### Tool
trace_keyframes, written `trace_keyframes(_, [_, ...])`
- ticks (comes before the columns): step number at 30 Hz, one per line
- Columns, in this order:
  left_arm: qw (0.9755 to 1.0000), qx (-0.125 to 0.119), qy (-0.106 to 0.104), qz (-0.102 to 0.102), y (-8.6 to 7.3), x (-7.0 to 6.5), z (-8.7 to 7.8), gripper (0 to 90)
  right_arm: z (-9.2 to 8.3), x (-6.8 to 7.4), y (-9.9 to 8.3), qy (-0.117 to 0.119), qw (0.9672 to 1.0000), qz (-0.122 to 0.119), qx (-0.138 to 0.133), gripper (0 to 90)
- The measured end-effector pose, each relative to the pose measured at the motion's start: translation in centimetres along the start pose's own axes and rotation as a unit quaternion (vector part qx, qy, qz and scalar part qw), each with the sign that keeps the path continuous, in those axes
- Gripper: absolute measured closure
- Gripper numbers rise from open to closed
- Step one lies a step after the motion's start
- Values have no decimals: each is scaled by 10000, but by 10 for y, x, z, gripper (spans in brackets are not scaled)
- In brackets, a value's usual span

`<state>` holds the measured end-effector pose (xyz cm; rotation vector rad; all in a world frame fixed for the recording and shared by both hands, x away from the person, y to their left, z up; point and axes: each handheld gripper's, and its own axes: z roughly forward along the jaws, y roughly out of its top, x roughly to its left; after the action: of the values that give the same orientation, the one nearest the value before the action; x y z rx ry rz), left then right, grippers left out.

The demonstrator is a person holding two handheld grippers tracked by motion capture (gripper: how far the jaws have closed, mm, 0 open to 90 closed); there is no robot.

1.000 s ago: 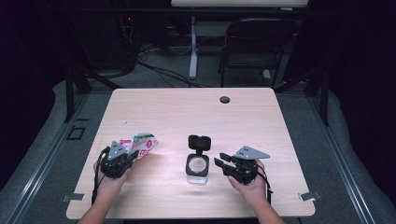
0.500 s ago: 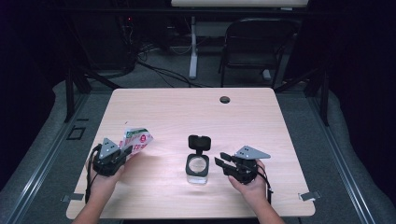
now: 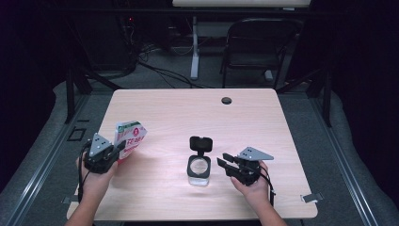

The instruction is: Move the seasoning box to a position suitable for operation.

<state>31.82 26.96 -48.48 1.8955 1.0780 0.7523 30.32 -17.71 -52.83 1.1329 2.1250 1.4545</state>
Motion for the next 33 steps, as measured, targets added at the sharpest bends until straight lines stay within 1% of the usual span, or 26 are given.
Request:
trace_keyframes(1, [10000, -31, -1, -28, 2, 0, -1, 900, 0, 0, 0, -7, 10000, -2, 5, 657])
trace_keyframes(4, [10000, -65, 4, -11, 6, 1, -4, 900, 0, -1, 0, -8, 10000, 9, -26, 657])
trace_keyframes(5, [10000, -71, 1, -11, 7, 1, -4, 900, -1, -1, 0, -15, 10000, 5, 6, 657])
trace_keyframes(9, [9999, -129, -40, 27, 14, -2, -6, 900, 0, -1, 0, -10, 10000, 21, -36, 657])
trace_keyframes(13, [9996, -208, -179, -21, 20, -6, -5, 900, 0, -1, 1, -20, 10000, 17, -52, 657])
trace_keyframes(16, [9992, -253, -308, -14, 25, -11, -4, 900, -1, -1, 1, -10, 10000, 27, -78, 657])
trace_keyframes(21, [9980, -318, -537, 144, 32, -30, 2, 900, -2, -1, 1, -4, 9999, 31, -116, 657])
trace_keyframes(22, [9974, -317, -610, 203, 34, -36, 3, 900, -2, -1, 1, -4, 9999, 32, -118, 657])
trace_keyframes(24, [9966, -347, -691, 275, 37, -44, 5, 900, -2, -1, 1, -5, 9999, 15, -112, 657])
trace_keyframes(28, [9939, -380, -964, 366, 41, -60, 9, 900, -3, -1, 2, 4, 9999, 30, -124, 657])
trace_keyframes(29, [9934, -392, -1001, 387, 42, -63, 10, 900, -3, -1, 2, 4, 9999, 25, -124, 657])
trace_keyframes(31, [9917, -381, -1139, 457, 44, -71, 11, 900, -3, -1, 2, 14, 9999, 19, -124, 657])
trace_keyframes(33, [9905, -384, -1215, 513, 44, -79, 12, 900, -3, -1, 2, 18, 9999, 19, -124, 656])
